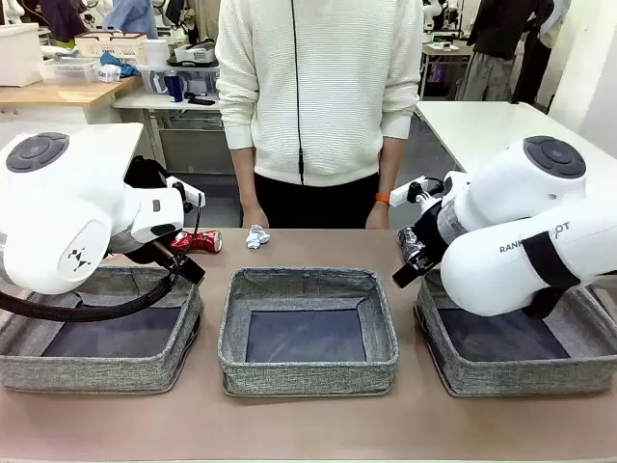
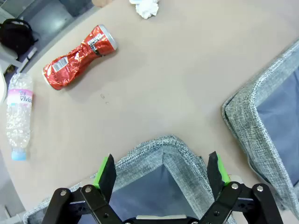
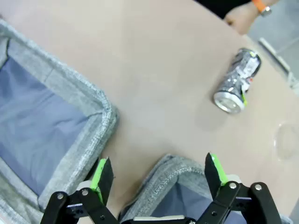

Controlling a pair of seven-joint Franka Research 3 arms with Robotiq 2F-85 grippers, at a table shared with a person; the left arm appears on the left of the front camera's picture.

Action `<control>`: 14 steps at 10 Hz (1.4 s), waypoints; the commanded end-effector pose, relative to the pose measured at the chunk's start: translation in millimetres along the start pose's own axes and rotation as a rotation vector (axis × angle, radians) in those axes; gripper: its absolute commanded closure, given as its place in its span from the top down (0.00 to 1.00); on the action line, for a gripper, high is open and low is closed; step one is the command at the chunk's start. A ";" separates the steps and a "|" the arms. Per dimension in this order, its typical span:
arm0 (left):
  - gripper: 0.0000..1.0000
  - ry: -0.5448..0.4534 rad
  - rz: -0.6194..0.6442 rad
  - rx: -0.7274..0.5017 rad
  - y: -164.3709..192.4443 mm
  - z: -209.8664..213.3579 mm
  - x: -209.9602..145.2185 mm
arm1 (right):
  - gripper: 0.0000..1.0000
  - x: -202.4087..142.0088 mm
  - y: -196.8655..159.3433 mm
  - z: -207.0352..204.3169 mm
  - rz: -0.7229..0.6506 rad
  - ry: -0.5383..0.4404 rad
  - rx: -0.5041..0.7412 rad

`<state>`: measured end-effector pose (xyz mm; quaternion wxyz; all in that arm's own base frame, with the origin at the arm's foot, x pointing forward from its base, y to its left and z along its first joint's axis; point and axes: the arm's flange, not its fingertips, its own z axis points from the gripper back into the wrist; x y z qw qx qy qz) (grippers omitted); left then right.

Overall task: Sort the waste into the appropriate baskets.
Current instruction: Pick up the waste item pointed out by the person.

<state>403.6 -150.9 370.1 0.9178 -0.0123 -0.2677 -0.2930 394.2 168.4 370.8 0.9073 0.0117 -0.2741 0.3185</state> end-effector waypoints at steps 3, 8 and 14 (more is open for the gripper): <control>1.00 0.000 0.000 0.000 0.0 0.0 0.0 | 1.00 0.0 0.0 0.0 0.000 0.000 0.000; 1.00 0.000 0.000 0.000 0.0 0.0 0.0 | 1.00 0.0 0.0 0.0 0.000 0.000 0.000; 1.00 -0.044 -0.203 0.005 22.9 152.2 -2.5 | 1.00 18.6 -28.9 149.5 0.112 -0.072 0.064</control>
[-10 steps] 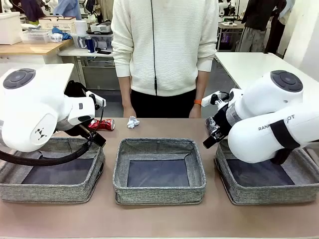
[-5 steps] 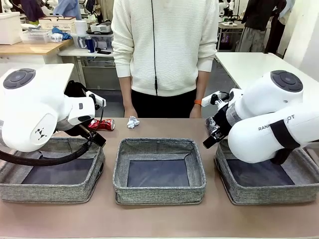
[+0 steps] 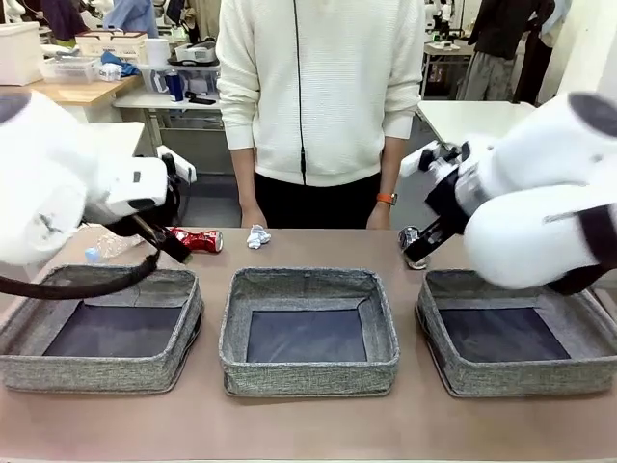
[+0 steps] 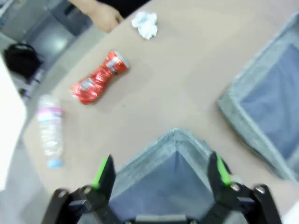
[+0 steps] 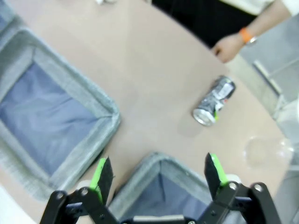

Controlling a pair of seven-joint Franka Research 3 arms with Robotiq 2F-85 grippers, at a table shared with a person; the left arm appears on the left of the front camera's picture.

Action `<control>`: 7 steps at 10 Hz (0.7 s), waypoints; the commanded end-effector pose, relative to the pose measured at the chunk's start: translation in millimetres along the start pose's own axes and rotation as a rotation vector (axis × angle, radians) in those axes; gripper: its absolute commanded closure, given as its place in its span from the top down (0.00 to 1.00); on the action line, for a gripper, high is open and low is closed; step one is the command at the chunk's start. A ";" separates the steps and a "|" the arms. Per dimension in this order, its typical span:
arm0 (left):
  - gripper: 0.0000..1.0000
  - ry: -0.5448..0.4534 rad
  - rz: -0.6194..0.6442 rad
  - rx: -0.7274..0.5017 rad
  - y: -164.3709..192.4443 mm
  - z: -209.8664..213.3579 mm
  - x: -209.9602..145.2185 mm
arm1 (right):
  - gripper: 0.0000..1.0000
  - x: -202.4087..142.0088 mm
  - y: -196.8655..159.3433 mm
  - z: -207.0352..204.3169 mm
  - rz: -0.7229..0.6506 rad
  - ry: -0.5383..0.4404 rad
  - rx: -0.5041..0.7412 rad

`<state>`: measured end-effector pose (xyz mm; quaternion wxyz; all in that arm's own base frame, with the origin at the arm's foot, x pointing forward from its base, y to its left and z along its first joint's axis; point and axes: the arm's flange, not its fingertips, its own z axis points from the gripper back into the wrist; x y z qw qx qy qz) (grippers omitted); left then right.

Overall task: Sort the waste into the appropriate baskets.
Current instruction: Pick up the waste item pointed out by the person.

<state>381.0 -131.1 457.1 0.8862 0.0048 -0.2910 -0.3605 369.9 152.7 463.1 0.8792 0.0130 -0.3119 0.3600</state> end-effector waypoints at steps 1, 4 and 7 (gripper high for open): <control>1.00 -0.030 -0.098 -0.062 -4.8 118.4 -22.1 | 1.00 -7.9 -12.2 105.6 0.006 0.082 0.118; 1.00 -0.042 -0.073 -0.016 -2.3 107.2 -4.2 | 1.00 -10.1 -4.6 95.0 -0.007 0.034 0.061; 1.00 -0.067 -0.090 -0.133 -5.0 153.5 -17.2 | 1.00 -34.3 -6.5 126.4 -0.084 0.037 0.179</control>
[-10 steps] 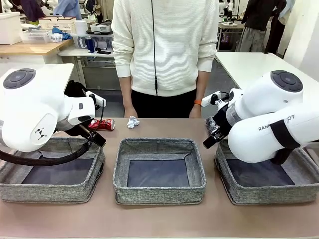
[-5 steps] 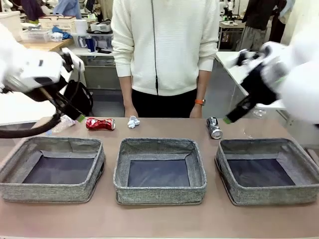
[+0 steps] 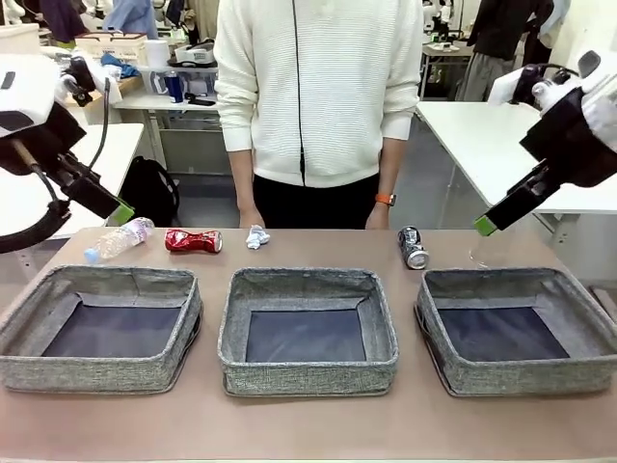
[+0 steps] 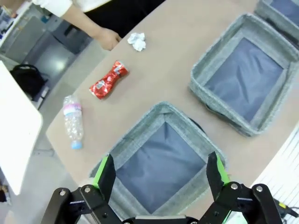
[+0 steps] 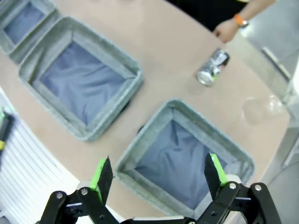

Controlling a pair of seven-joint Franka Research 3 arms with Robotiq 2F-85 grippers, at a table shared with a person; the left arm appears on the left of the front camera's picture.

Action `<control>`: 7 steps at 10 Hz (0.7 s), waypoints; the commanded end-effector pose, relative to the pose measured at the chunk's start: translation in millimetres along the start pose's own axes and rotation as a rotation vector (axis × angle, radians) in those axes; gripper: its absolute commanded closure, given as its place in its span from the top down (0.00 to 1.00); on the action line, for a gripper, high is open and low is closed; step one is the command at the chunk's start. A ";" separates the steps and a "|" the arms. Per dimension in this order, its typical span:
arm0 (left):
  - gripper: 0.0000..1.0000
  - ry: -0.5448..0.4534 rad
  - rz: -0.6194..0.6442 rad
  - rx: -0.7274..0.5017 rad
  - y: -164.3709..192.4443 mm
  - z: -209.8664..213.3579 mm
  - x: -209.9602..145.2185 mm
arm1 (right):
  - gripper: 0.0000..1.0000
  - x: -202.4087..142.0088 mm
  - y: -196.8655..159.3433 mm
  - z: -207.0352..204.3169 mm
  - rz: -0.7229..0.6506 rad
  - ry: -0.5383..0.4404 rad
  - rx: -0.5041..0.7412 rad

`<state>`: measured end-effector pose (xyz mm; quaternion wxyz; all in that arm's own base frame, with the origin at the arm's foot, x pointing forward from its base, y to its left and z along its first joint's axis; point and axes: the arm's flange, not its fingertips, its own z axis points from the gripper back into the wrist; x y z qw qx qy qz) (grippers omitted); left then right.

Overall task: Sort the waste into the appropriate baskets.
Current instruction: Pick up the waste item pointed out by the person.

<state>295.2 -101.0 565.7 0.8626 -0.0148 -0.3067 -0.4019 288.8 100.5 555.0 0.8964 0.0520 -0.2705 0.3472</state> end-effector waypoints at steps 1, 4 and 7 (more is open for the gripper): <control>1.00 -0.018 -0.008 -0.250 13.1 15.7 -9.0 | 1.00 -17.3 -3.1 -2.6 -0.061 -0.028 0.267; 1.00 -0.152 0.242 -0.769 67.5 6.9 -38.2 | 1.00 -37.8 -21.4 8.7 -0.508 -0.104 0.808; 1.00 -0.261 0.440 -0.901 98.3 -18.5 -80.6 | 1.00 -76.0 -47.2 -9.9 -0.675 -0.170 1.026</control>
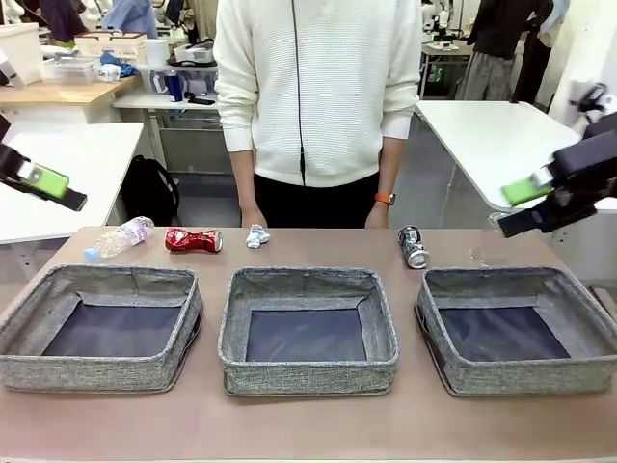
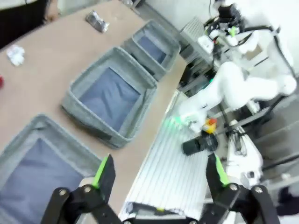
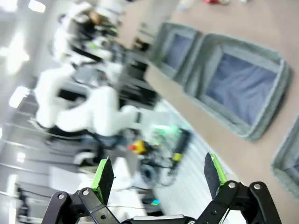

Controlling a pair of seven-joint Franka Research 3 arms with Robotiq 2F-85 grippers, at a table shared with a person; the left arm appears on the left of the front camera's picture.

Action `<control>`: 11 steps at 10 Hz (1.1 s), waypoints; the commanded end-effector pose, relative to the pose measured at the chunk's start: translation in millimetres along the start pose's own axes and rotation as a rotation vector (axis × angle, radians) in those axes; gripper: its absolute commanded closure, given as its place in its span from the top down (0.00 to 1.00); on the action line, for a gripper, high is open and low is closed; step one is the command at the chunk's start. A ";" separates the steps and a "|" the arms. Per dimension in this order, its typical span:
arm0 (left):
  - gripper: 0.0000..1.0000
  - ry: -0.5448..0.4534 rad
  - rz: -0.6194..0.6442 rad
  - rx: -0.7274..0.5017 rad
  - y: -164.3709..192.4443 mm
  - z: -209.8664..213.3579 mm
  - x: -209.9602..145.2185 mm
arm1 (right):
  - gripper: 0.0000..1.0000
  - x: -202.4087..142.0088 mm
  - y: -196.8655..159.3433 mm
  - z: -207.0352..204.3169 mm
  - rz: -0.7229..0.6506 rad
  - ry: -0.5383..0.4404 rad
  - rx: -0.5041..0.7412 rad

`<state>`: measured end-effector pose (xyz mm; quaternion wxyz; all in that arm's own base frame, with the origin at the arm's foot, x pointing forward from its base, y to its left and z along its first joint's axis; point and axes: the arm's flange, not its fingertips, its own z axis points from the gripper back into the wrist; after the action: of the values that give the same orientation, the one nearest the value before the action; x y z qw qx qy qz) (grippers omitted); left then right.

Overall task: Sort the waste into the appropriate baskets.
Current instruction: Pick up the waste item pointed out by the person.

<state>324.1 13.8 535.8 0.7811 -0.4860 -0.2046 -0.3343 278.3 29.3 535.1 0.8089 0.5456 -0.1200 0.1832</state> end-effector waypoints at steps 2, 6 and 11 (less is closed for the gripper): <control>1.00 -0.187 0.188 -0.030 38.8 21.1 -24.2 | 1.00 -13.5 -52.7 16.2 -0.188 -0.169 0.155; 1.00 -0.462 0.347 -0.031 50.0 30.4 -52.8 | 1.00 -12.4 -79.5 27.2 -0.243 -0.219 0.152; 1.00 -0.404 0.346 -0.023 59.3 45.4 -54.6 | 1.00 -4.2 -88.1 40.3 -0.282 -0.207 0.156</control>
<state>326.9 88.8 483.4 0.7700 -0.5766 -0.2601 -0.0833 309.3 -39.1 473.4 0.7724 0.6262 -0.1051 0.0163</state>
